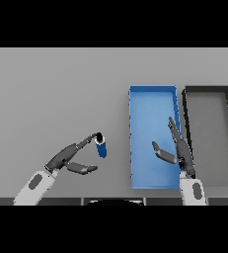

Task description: Pick up the blue pipe and place it into the blue bin.

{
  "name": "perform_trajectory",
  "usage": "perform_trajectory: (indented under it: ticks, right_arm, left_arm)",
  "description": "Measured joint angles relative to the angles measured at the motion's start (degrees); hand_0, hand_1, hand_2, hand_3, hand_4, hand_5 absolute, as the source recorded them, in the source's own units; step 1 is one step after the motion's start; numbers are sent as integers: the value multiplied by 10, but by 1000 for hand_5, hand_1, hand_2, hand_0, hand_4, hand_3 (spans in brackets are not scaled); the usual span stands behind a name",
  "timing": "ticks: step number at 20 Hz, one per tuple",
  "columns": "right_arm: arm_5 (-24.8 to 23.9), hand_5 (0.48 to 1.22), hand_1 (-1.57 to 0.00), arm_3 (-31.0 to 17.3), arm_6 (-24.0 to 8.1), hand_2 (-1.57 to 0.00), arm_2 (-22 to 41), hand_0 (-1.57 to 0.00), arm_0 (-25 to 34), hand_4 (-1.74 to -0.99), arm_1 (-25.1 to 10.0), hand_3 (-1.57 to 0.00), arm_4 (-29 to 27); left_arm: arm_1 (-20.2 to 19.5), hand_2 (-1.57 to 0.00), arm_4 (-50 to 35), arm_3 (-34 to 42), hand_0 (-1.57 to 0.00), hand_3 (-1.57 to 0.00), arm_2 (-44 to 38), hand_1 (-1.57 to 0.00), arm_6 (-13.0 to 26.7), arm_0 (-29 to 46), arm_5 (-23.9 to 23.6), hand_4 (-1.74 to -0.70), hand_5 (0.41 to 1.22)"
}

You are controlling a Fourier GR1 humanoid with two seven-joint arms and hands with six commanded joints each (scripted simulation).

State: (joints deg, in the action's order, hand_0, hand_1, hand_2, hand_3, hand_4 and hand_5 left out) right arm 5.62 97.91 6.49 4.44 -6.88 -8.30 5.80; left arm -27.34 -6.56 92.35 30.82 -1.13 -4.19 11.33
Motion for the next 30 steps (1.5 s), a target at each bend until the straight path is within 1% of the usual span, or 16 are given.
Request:
perform_trajectory:
  ticks: [5, 9, 11, 12, 13, 14, 15, 17, 19, 20, 21, 23, 24, 27, 29, 30]
  right_arm:
    - [-4, 605, 1, 10, -2, 1, -3, 1, -13, -1274, 1, 1, -1]
    - [0, 598, 1, 17, -2, 1, -4, 1, -20, -1267, -3, 1, -3]
    - [0, 598, 1, 11, -8, 1, -3, 1, -15, -1264, 1, 1, -4]
    - [-2, 600, 1, 14, -2, 1, -6, 1, -17, -1267, -1, 1, -6]
    - [-2, 601, 1, 11, -4, 1, -6, 1, -17, -1266, 0, 1, -5]
    - [-3, 600, 1, 7, -8, 1, -6, 1, -12, -1261, 2, 1, -4]
    - [-1, 600, 1, 6, -4, 1, -7, 1, -12, -1260, 0, 1, -6]
    - [0, 605, 1, 1, -2, 1, -6, 1, -11, -1259, -1, 1, -3]
    - [1, 611, 1, 4, 10, 1, -7, 1, -13, -1262, -3, 1, -4]
    - [1, 614, 1, 8, 7, 1, -5, 1, -13, -1259, 0, 1, -5]
    - [3, 614, 1, 8, 12, 1, -5, 1, -21, -1260, -3, 1, -3]
    - [0, 616, 1, 2, -3, 1, -8, 1, -6, -1255, -4, 1, -5]
    - [1, 619, 1, 1, 2, 1, -6, 1, -7, -1252, -3, 1, -2]
    - [0, 623, 1, 2, -3, 1, -3, 1, -6, -1244, -3, 1, 2]
    - [-5, 629, 1, -2, -15, 1, -4, 1, 4, -1249, -1, 1, 5]
    - [-3, 629, 1, -5, -9, 1, -1, 1, -2, -1239, 0, 1, 8]
  left_arm:
    - [63, 1, 3, -53, 1, 1, 14, 1, 24, -43, 0, -1117, 448]
    - [96, 1, 38, -110, 1, 1, 25, 1, -8, -71, -11, -1075, 445]
    - [120, 1, 30, -128, 1, 1, 24, 1, -16, -86, -8, -1092, 477]
    - [120, -19, 22, -128, 1, -18, 23, 1, -28, -83, 0, -1109, 507]
    - [131, -114, 17, -138, 1, -96, 19, -33, -34, -88, 0, -1141, 550]
    - [139, -290, 5, -145, -17, -255, 14, -160, -40, -87, 3, -1208, 607]
    - [152, -481, -5, -152, -187, -519, 8, -348, -39, -90, 0, -1253, 730]
    - [169, -873, -21, -166, -668, -875, -3, -788, -38, -91, -7, -1419, 906]
    - [180, -1124, -15, -165, -993, -1102, 1, -1070, -44, -82, -21, -1532, 1020]
    - [182, -1214, -18, -163, -1109, -1162, 1, -1170, -51, -78, -22, -1572, 1060]
    - [186, -1285, -14, -158, -1201, -1215, 9, -1250, -55, -73, -29, -1604, 1092]
    - [181, -1388, 7, -153, -1334, -1307, 19, -1366, -65, -76, -45, -1649, 1139]
    - [177, -1425, 10, -143, -1382, -1340, 23, -1407, -76, -69, -48, -1666, 1155]
    - [187, -1496, 13, -132, -1474, -1403, 27, -1487, -91, -79, -58, -1699, 1187]
    - [188, -1523, 5, -108, -1509, -1426, 30, -1517, -106, -83, -53, -1710, 1199]
    - [183, -1533, -1, -84, -1521, -1433, 31, -1528, -106, -80, -53, -1714, 1204]
